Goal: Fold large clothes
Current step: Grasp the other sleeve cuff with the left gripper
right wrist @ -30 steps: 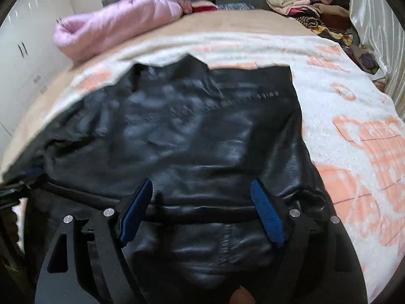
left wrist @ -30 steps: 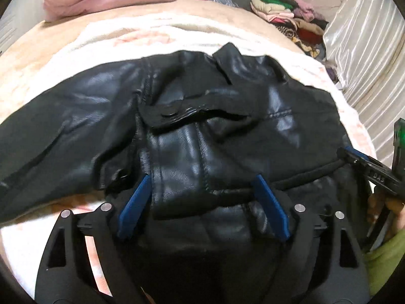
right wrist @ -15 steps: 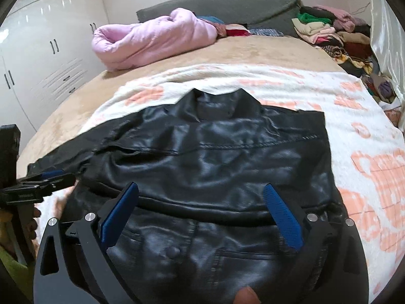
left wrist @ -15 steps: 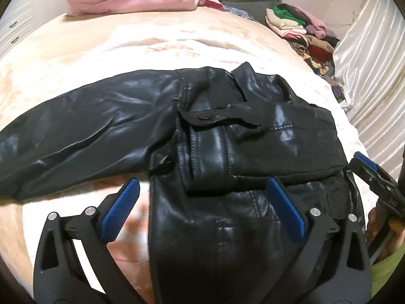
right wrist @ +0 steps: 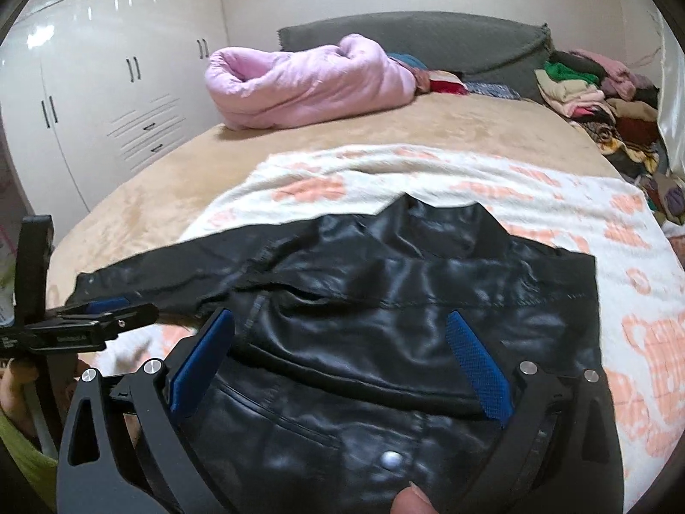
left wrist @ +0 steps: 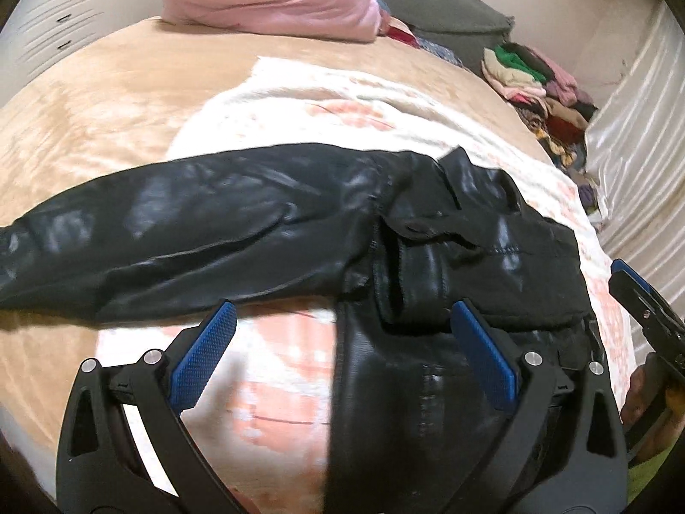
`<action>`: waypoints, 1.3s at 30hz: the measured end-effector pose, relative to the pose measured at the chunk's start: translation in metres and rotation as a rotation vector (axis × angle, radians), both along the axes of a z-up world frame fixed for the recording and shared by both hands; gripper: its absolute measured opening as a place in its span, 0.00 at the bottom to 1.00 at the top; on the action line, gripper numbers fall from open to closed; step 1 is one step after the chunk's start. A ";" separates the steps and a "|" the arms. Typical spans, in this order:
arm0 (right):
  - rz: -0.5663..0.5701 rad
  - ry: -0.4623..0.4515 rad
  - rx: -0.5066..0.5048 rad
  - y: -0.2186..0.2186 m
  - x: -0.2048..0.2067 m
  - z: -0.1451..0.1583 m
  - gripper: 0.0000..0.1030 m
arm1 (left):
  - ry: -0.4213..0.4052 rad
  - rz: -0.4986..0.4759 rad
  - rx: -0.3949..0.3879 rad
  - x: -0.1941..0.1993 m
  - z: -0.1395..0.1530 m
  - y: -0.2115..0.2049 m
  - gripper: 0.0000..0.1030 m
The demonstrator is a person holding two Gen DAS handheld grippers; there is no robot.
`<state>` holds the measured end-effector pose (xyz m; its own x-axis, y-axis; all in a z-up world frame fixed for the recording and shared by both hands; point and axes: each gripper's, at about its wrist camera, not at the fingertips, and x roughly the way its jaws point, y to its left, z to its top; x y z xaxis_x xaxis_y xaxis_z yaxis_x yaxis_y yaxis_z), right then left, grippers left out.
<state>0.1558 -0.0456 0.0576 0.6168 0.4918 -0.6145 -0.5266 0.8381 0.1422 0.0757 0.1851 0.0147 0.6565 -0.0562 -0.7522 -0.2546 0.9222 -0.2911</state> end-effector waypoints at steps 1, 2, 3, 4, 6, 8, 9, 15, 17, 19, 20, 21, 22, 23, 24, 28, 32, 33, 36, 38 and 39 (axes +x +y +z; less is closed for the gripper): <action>0.006 -0.002 0.003 0.005 -0.001 0.002 0.96 | -0.002 0.011 0.003 -0.002 0.001 0.003 0.91; 0.014 -0.003 0.004 0.010 -0.001 0.004 0.96 | -0.005 0.023 0.006 -0.005 0.002 0.008 0.91; 0.022 -0.006 0.006 0.016 -0.002 0.005 0.96 | -0.007 0.032 0.004 -0.006 0.003 0.012 0.91; 0.035 -0.009 0.009 0.022 -0.002 0.007 0.96 | -0.007 0.041 -0.003 -0.008 0.003 0.016 0.91; 0.053 -0.016 0.005 0.034 -0.004 0.010 0.96 | -0.001 0.062 -0.021 -0.011 0.001 0.025 0.91; 0.077 -0.023 0.003 0.047 -0.006 0.013 0.96 | -0.003 0.086 -0.027 -0.016 0.000 0.036 0.91; 0.083 -0.028 0.002 0.051 -0.007 0.014 0.96 | -0.003 0.098 -0.027 -0.018 0.000 0.040 0.91; 0.125 -0.044 -0.004 0.083 -0.011 0.020 0.96 | -0.013 0.174 -0.049 -0.032 -0.001 0.070 0.91; 0.128 -0.032 0.025 0.093 -0.012 0.021 0.96 | -0.020 0.197 -0.060 -0.036 0.000 0.079 0.91; 0.139 -0.021 0.048 0.103 -0.013 0.021 0.96 | -0.024 0.214 -0.065 -0.040 0.000 0.086 0.91; 0.142 -0.019 0.050 0.107 -0.013 0.021 0.96 | -0.026 0.224 -0.068 -0.042 0.000 0.090 0.91; 0.156 -0.015 0.053 0.113 -0.015 0.021 0.96 | -0.024 0.234 -0.072 -0.044 0.000 0.094 0.91; 0.166 -0.014 0.052 0.117 -0.016 0.021 0.96 | -0.023 0.242 -0.075 -0.046 -0.001 0.098 0.91; 0.175 -0.017 0.051 0.123 -0.018 0.022 0.96 | -0.022 0.256 -0.078 -0.048 -0.001 0.102 0.91; 0.188 -0.019 0.047 0.128 -0.019 0.022 0.96 | -0.020 0.268 -0.082 -0.051 -0.002 0.107 0.91; 0.219 -0.019 0.037 0.145 -0.025 0.021 0.96 | -0.003 0.326 -0.088 -0.062 -0.007 0.124 0.91; 0.247 -0.008 0.021 0.161 -0.028 0.014 0.96 | -0.001 0.365 -0.100 -0.072 -0.012 0.136 0.91; 0.254 -0.007 0.015 0.164 -0.029 0.013 0.96 | 0.001 0.377 -0.107 -0.075 -0.014 0.141 0.91; 0.266 -0.004 0.003 0.171 -0.031 0.009 0.96 | 0.012 0.399 -0.129 -0.080 -0.021 0.151 0.91; 0.276 0.006 0.008 0.174 -0.032 0.007 0.96 | 0.017 0.422 -0.149 -0.085 -0.027 0.160 0.91; 0.280 0.007 0.004 0.175 -0.033 0.006 0.96 | 0.020 0.435 -0.159 -0.086 -0.030 0.164 0.91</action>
<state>0.1231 0.1298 0.0637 0.4526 0.6449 -0.6158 -0.7364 0.6598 0.1497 -0.0105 0.3489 -0.0154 0.6302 0.1050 -0.7693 -0.6147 0.6728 -0.4117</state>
